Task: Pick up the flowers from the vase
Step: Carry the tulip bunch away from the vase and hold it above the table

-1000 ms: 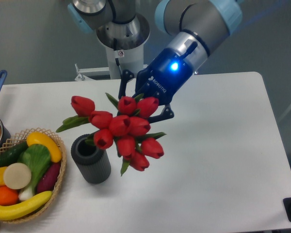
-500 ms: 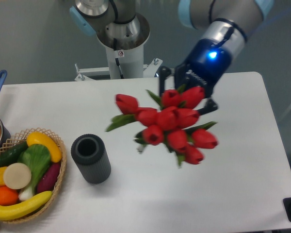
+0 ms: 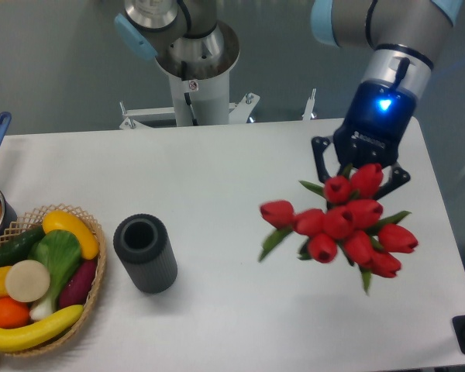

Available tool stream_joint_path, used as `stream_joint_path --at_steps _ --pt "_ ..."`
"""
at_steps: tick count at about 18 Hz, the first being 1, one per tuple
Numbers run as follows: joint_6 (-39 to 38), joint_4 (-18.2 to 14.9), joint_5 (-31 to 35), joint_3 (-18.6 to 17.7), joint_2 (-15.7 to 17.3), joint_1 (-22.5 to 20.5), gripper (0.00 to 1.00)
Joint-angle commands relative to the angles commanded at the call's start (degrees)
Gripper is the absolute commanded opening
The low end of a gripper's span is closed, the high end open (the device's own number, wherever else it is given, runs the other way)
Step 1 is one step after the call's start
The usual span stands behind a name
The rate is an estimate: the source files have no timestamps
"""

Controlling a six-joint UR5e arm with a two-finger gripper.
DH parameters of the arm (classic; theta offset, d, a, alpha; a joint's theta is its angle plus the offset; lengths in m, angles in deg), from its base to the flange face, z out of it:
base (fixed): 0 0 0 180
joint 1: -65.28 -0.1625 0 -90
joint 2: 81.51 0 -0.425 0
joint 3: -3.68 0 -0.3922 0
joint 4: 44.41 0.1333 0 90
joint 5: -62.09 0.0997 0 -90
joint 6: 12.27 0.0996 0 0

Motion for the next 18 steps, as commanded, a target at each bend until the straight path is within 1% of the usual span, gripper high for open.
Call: stream_joint_path --at_steps 2,3,4,6,8,10,12,14,15,17,18 --pt "-0.1 -0.1 2.6 -0.1 0.0 -1.3 0.0" --pt "-0.1 -0.1 5.1 -0.3 0.0 -1.4 0.0" --pt "-0.1 -0.1 8.1 -0.9 0.1 -1.5 0.03" --pt "-0.1 -0.1 13.3 -2.1 0.2 -1.7 0.03" --pt "-0.3 -0.1 15.7 -3.7 0.5 -1.6 0.03" --pt "-0.1 -0.1 17.5 -4.5 0.4 -1.4 0.03" --pt "-0.1 -0.1 19.6 -4.1 -0.4 -1.3 0.04" --pt "0.1 -0.1 26.9 -4.0 -0.9 -1.1 0.05" --pt "0.4 -0.3 30.4 -3.9 -1.1 -0.3 0.05" --pt "0.9 -0.8 35.3 -4.4 -1.2 1.4 0.06" --pt "1.0 -1.9 37.8 -4.7 -1.3 1.7 0.07"
